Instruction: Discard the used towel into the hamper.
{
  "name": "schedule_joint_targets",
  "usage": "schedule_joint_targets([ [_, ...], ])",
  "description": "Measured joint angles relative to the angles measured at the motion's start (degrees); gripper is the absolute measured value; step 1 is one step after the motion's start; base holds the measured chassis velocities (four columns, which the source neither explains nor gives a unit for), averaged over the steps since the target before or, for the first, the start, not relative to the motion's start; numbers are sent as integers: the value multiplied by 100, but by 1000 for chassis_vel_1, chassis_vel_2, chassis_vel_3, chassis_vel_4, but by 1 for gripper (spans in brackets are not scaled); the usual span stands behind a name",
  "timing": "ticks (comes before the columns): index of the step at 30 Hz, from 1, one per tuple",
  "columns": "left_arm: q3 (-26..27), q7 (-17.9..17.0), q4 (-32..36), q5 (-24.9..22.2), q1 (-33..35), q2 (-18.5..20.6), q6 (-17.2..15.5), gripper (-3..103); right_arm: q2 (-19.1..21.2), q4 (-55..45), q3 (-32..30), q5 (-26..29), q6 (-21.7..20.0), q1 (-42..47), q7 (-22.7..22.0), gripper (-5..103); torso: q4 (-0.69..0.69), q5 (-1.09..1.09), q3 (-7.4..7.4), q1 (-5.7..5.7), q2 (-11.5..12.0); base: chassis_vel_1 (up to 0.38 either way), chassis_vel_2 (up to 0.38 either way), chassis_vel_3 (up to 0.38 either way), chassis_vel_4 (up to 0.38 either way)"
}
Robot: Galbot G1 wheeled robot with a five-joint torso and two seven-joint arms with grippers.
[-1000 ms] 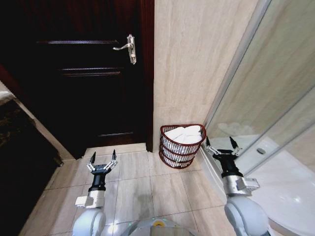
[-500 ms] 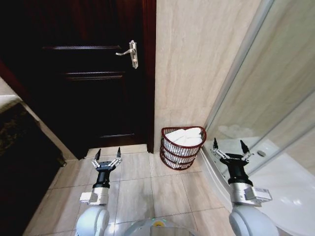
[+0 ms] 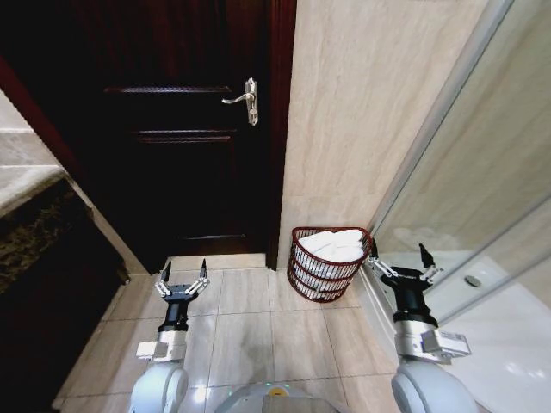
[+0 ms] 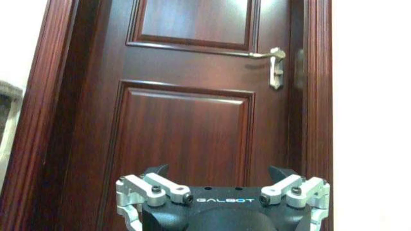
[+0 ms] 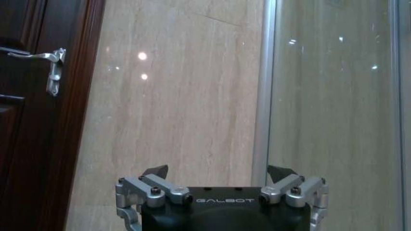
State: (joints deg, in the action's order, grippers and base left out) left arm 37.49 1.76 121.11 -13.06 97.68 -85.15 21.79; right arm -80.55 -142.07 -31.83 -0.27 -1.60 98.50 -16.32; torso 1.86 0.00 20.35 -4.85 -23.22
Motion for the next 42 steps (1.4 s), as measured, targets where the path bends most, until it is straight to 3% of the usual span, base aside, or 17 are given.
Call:
schedule_joint_targets([
  [15,51,40,92,52,-19,52,-4,100,-70,-40,-38,-34,23,58,-7,100,0,-1,206,-134,-342,-20,-29,23,22],
  [27,-25,58,232,130,74,-79,-4,100,-46,-29,-292,130,495,200,75,100,0,3,351,-226,-578,-113,-115,110,116],
  [42,-69,55,158,350,54,-216,1,100,65,-31,-421,475,364,219,0,100,2,1,461,-300,-761,64,70,31,30],
])
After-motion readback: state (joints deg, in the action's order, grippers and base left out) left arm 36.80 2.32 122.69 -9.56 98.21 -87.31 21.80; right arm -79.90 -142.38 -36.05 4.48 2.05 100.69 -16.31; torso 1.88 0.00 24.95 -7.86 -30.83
